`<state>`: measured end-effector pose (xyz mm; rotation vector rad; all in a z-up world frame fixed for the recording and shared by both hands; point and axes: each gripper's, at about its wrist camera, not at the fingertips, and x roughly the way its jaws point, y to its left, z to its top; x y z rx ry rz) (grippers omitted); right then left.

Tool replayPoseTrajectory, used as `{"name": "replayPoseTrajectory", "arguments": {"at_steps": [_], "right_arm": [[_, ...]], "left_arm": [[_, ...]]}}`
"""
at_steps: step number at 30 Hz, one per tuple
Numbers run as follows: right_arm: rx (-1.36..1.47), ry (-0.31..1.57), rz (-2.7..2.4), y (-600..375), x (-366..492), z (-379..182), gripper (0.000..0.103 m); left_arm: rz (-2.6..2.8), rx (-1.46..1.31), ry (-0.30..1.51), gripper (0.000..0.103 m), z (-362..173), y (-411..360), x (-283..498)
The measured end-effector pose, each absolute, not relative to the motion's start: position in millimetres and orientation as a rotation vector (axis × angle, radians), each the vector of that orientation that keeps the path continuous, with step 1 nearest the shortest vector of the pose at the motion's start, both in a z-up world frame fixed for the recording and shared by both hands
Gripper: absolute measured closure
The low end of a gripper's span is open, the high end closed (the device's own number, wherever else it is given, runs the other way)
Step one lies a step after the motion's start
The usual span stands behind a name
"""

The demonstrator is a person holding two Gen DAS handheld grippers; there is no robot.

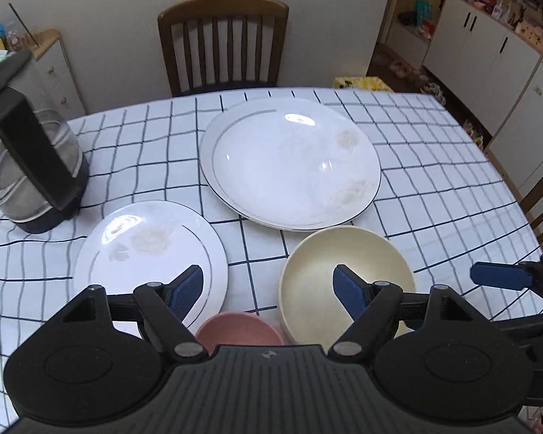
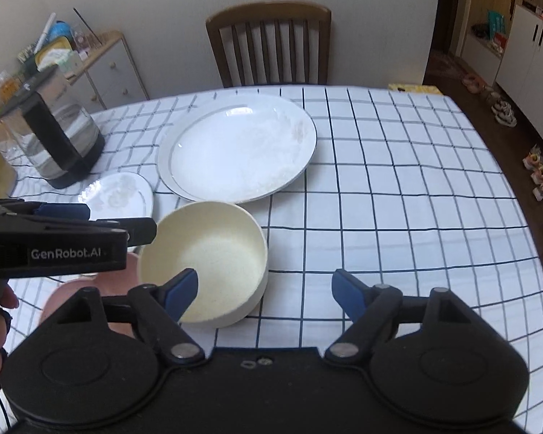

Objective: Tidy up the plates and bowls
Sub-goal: 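Move both grippers to the rim of the cream bowl, then close both grippers on the cream bowl rim, then lift the cream bowl with both grippers and carry it over the steel bowl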

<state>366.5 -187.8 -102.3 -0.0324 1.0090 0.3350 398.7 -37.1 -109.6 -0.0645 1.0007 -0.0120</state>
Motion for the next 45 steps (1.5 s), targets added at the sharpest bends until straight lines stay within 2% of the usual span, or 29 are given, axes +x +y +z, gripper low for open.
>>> {"name": "replayPoseTrajectory", "arguments": {"at_steps": [6, 8, 11, 14, 20, 24, 26, 30, 32, 45], "right_arm": [[-0.027, 1.074, 0.333, -180.6, 386.6, -125.8, 0.035], [-0.024, 1.092, 0.333, -179.3, 390.1, -131.6, 0.040], [-0.022, 1.109, 0.332, -178.3, 393.4, -137.4, 0.047], [-0.013, 1.128, 0.330, -177.8, 395.8, -141.1, 0.057], [0.008, 1.145, 0.329, -176.8, 398.0, -143.3, 0.072], [0.013, 1.156, 0.322, -176.2, 398.1, -145.3, 0.080], [0.011, 1.156, 0.323, -175.2, 397.3, -144.8, 0.087], [0.002, 1.159, 0.310, -172.5, 395.8, -143.6, 0.090], [-0.012, 1.151, 0.304, -171.1, 393.5, -142.7, 0.096], [0.000, 1.131, 0.284, -185.2, 373.4, -125.1, 0.099]], "left_arm": [[-0.015, -0.073, 1.061, 0.042, -132.9, -41.3, 414.3], [-0.015, -0.069, 1.083, 0.056, -139.9, -42.7, 418.6], [-0.012, -0.078, 1.103, 0.068, -147.6, -42.8, 420.7], [-0.006, -0.077, 1.102, 0.076, -150.4, -44.3, 420.1], [0.001, -0.083, 1.105, 0.092, -151.5, -45.5, 419.9], [-0.003, -0.073, 1.112, 0.095, -152.4, -46.4, 419.5], [0.005, -0.077, 1.116, 0.095, -152.4, -46.5, 419.3], [0.001, -0.052, 1.117, 0.095, -151.3, -52.0, 416.5], [0.001, -0.053, 1.120, 0.095, -149.7, -53.7, 414.2], [-0.035, 0.002, 1.081, 0.098, -124.3, -74.1, 386.3]]}}
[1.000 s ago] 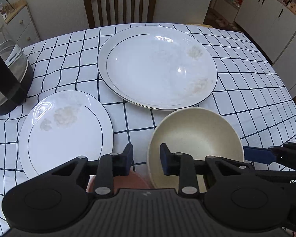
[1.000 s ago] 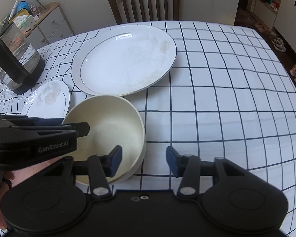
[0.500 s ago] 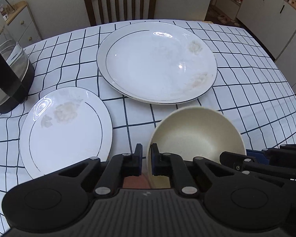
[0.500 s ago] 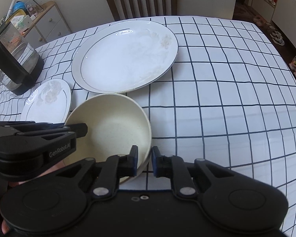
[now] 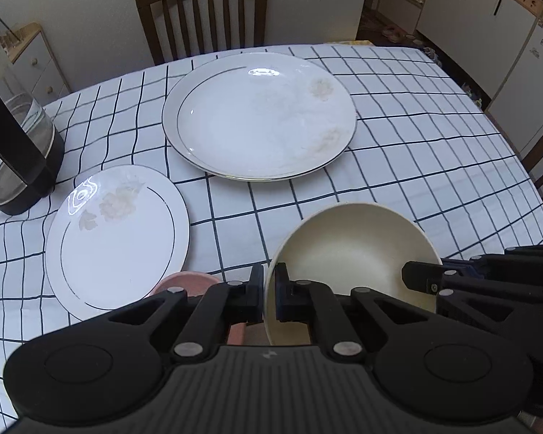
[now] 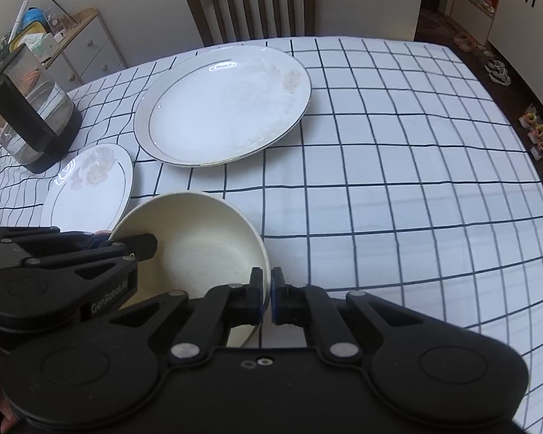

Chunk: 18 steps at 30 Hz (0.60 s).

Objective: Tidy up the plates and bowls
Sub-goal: 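Lift the cream bowl with both grippers and carry it over the steel bowl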

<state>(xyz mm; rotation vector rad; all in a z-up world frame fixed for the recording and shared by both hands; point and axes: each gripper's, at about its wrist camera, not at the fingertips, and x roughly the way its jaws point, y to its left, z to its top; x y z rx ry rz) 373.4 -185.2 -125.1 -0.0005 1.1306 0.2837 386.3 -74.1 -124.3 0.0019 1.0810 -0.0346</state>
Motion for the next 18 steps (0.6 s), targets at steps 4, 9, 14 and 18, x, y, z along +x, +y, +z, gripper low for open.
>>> {"name": "replayPoseTrajectory", "arguments": {"at_steps": [4, 9, 14, 18], "right_arm": [[0.001, 1.112, 0.279, -192.5, 365.7, -112.9, 0.099], [0.003, 1.090, 0.276, -205.3, 351.5, -92.9, 0.099], [0.000, 1.059, 0.269, -220.6, 329.9, -66.4, 0.099], [-0.003, 1.038, 0.264, -234.9, 307.6, -47.4, 0.099]], "left_arm": [[-0.050, 0.009, 1.066, 0.099, -110.4, -81.5, 375.4], [-0.081, 0.022, 1.041, 0.100, -86.4, -94.0, 356.5], [-0.122, 0.038, 1.007, 0.100, -60.5, -109.4, 332.8], [-0.156, 0.059, 0.993, 0.100, -43.9, -123.8, 310.9]]}}
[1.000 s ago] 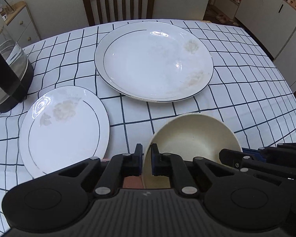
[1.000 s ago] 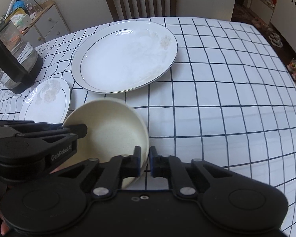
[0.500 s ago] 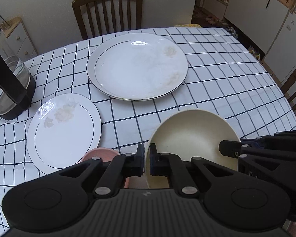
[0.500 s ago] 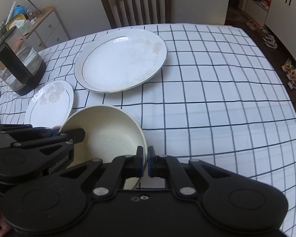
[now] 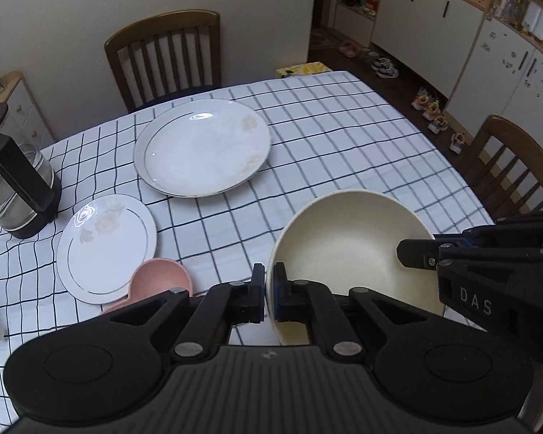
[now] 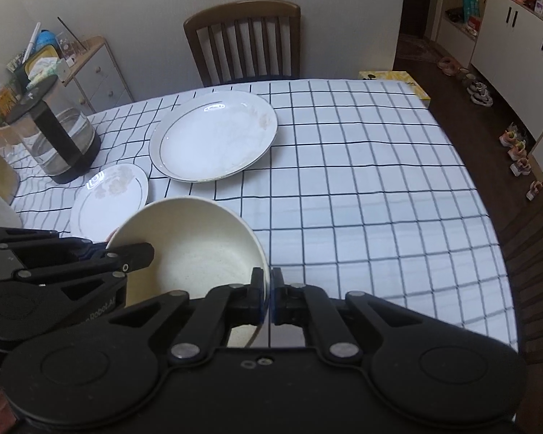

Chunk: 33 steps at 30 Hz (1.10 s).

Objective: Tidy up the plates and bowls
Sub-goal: 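Lift the cream bowl with both grippers and carry it over the steel bowl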

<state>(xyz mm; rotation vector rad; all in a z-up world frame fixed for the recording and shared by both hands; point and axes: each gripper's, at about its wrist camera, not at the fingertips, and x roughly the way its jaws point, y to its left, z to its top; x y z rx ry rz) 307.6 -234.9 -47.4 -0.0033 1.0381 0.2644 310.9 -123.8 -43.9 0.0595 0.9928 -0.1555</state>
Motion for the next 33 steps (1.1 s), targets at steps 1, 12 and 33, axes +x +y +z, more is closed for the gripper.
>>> {"name": "replayPoseTrajectory", "arguments": {"at_steps": [1, 12, 33], "right_arm": [[-0.007, 1.032, 0.261, -238.3, 301.6, -43.1, 0.099], [0.011, 0.999, 0.189, -288.7, 226.0, -6.0, 0.099], [0.139, 1.135, 0.007, -419.0, 123.3, -53.9, 0.099]], "left_arm": [[-0.163, 0.068, 0.988, 0.100, -40.2, -127.8, 305.6], [-0.297, 0.127, 0.967, 0.100, -8.8, -187.9, 241.6], [-0.499, 0.297, 1.122, 0.099, -66.3, -327.4, 177.0]]}}
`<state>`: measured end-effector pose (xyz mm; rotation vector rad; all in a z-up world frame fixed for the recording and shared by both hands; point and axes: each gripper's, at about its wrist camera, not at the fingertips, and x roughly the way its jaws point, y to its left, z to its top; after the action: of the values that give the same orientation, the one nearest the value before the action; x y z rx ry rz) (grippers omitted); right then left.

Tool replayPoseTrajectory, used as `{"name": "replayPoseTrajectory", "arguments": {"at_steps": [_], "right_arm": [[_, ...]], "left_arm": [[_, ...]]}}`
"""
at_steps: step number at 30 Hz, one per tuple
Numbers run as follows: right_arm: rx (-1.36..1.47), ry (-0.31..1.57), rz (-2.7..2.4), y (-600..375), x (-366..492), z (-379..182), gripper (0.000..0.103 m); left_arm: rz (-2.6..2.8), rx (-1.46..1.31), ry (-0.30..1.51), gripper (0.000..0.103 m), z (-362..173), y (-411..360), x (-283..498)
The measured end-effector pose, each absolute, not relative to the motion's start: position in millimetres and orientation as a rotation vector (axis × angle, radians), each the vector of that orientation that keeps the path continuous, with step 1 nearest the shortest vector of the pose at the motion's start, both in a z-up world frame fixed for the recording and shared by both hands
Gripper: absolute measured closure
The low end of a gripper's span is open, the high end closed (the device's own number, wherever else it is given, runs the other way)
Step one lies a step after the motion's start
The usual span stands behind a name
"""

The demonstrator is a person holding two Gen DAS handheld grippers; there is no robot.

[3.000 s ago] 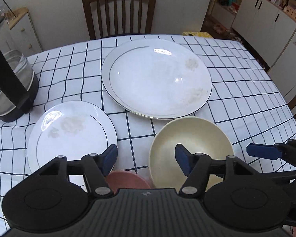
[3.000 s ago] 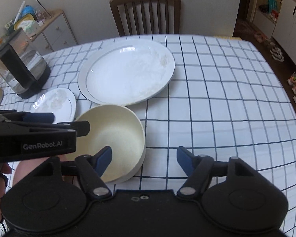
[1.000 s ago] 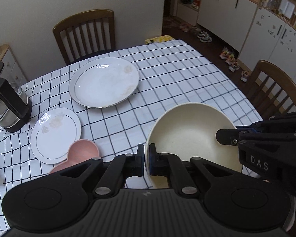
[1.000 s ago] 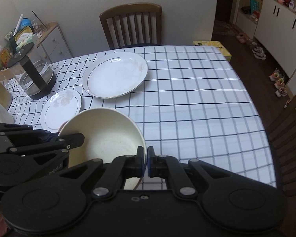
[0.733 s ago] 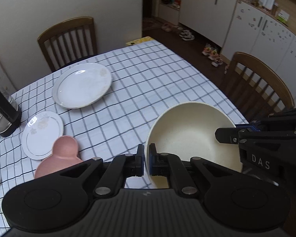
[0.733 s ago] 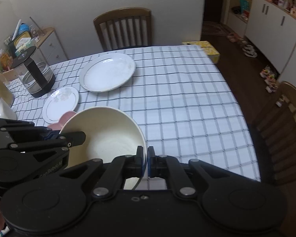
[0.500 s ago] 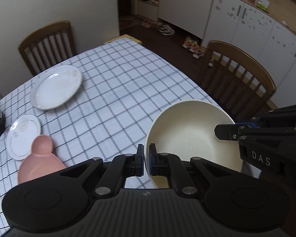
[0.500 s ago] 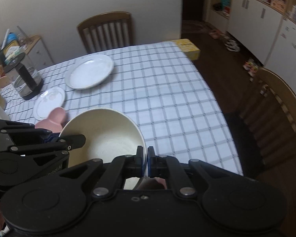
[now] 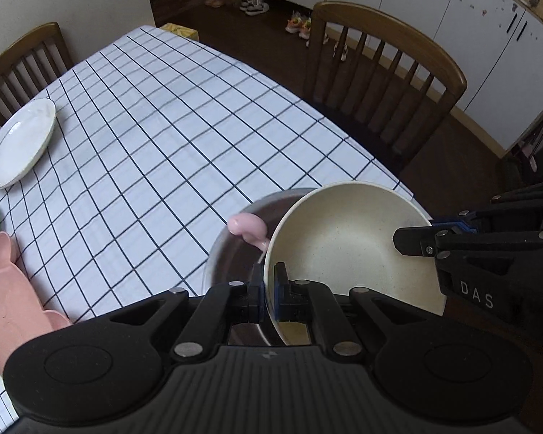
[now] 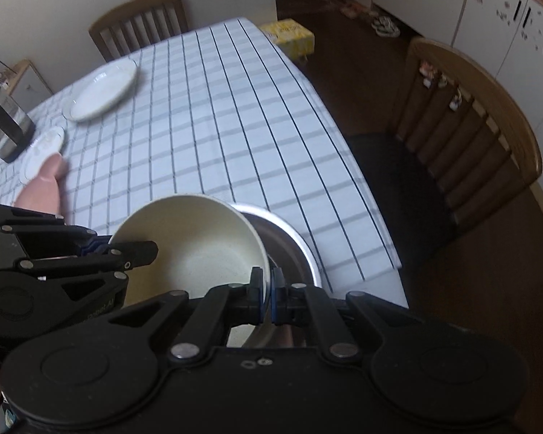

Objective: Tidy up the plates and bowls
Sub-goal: 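Lift the cream bowl with both grippers and carry it over the steel bowl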

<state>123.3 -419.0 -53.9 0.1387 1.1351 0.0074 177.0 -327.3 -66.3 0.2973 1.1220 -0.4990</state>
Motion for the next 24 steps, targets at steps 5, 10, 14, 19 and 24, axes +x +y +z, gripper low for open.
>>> {"name": "replayPoseTrajectory", "arguments": {"at_steps": [5, 10, 14, 19, 24], "right_arm": [[0.165, 1.161, 0.014, -427.4, 118.3, -69.7, 0.098], [0.160, 1.170, 0.024, -426.8, 120.3, -79.3, 0.098], [0.142, 1.166, 0.028, -424.4, 121.1, -84.2, 0.098], [0.108, 1.155, 0.027, -420.5, 120.0, -85.0, 0.098], [0.091, 1.152, 0.021, -418.9, 121.4, -85.7, 0.097]], "left_arm": [[-0.490, 0.315, 1.137, 0.099, -78.3, -332.4, 176.8], [-0.481, 0.327, 1.141, 0.099, -87.7, -332.1, 179.0], [-0.484, 0.326, 1.146, 0.099, -93.1, -329.4, 177.5], [-0.486, 0.339, 1.135, 0.099, -97.0, -329.3, 175.4], [-0.490, 0.352, 1.132, 0.099, -99.2, -330.0, 174.3]]}}
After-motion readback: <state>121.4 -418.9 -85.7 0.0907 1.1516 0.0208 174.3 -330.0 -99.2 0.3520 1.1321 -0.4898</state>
